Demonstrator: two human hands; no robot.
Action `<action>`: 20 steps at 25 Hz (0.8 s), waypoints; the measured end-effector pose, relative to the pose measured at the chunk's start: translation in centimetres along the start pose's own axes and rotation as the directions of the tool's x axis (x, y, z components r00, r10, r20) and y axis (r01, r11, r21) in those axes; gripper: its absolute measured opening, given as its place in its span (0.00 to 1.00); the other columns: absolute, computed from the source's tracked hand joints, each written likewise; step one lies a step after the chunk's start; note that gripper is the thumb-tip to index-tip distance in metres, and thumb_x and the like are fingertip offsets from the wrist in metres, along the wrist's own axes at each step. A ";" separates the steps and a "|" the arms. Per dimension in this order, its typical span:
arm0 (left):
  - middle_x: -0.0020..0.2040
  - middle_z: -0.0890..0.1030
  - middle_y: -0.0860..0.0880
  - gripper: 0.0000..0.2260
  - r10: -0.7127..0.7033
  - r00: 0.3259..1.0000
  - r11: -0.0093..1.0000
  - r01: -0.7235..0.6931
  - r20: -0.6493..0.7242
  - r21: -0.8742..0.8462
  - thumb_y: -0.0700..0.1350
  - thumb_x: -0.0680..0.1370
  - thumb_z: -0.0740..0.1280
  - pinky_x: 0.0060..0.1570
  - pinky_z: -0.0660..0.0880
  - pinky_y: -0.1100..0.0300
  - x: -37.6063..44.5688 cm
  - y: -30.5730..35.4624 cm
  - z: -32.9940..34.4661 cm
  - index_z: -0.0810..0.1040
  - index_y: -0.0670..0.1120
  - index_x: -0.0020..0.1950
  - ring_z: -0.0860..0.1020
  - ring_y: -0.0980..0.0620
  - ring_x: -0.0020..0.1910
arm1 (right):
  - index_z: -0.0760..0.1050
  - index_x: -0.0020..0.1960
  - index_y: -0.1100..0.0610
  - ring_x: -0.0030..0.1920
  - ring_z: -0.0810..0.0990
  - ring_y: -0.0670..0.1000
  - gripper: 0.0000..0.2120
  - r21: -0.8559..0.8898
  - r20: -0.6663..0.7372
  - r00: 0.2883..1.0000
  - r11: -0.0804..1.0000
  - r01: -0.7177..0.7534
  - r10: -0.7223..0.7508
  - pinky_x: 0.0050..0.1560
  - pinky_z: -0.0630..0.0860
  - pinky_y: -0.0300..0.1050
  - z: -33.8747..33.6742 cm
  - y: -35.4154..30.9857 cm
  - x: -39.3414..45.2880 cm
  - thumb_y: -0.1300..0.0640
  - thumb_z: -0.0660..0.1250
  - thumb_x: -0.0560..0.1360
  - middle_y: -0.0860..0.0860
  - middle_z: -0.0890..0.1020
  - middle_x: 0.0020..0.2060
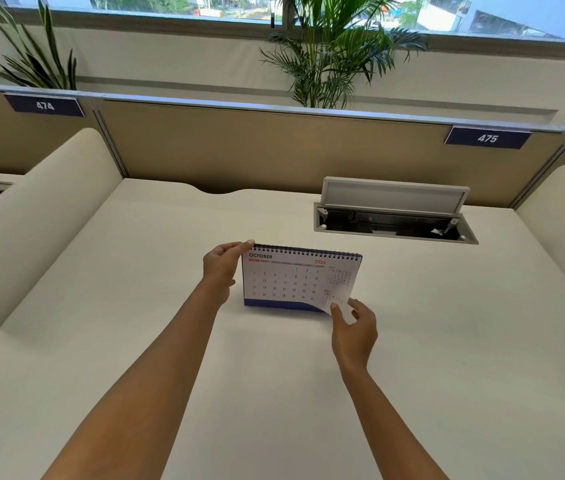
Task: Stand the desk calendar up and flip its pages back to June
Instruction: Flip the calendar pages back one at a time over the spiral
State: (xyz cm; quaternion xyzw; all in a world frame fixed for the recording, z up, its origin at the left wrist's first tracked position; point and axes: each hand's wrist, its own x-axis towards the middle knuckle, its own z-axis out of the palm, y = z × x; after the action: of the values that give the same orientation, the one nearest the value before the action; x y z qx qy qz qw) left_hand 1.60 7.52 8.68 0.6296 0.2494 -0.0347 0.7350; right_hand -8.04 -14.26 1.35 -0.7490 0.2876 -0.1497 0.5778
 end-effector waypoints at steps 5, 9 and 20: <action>0.53 0.82 0.52 0.21 -0.008 1.000 1.000 0.008 0.020 -0.002 0.54 0.70 0.78 0.58 0.69 0.41 0.0 0.0 -0.3 0.81 0.45 0.57 0.73 0.47 0.61 | 0.80 0.44 0.56 0.44 0.84 0.52 0.08 0.058 -0.035 0.998 0.997 -0.054 0.056 0.43 0.79 0.39 -1.1 0.0 0.4 0.52 0.74 0.74 0.51 0.85 0.42; 0.54 0.82 0.53 0.20 -0.022 0.999 1.000 0.022 0.029 -0.006 0.54 0.70 0.78 0.60 0.68 0.40 -0.1 0.0 -0.3 0.82 0.46 0.56 0.73 0.47 0.62 | 0.82 0.44 0.54 0.44 0.84 0.50 0.05 0.070 0.048 0.995 0.993 -0.090 0.087 0.46 0.79 0.41 -1.5 0.0 0.9 0.53 0.72 0.77 0.48 0.85 0.40; 0.55 0.82 0.51 0.19 -0.070 0.997 0.998 0.069 0.039 0.011 0.55 0.69 0.78 0.61 0.68 0.41 0.0 0.1 -0.4 0.82 0.47 0.55 0.73 0.48 0.61 | 0.77 0.68 0.50 0.62 0.82 0.58 0.27 0.411 0.709 0.691 0.713 -0.568 0.141 0.55 0.82 0.53 -4.7 -1.5 1.7 0.39 0.68 0.72 0.58 0.82 0.63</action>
State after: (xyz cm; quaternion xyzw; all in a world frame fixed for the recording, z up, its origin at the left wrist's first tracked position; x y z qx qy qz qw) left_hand 1.48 7.95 8.72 0.6233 0.2565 -0.0736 0.7350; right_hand -8.87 -18.70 3.94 -0.4531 0.1608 0.1491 0.8641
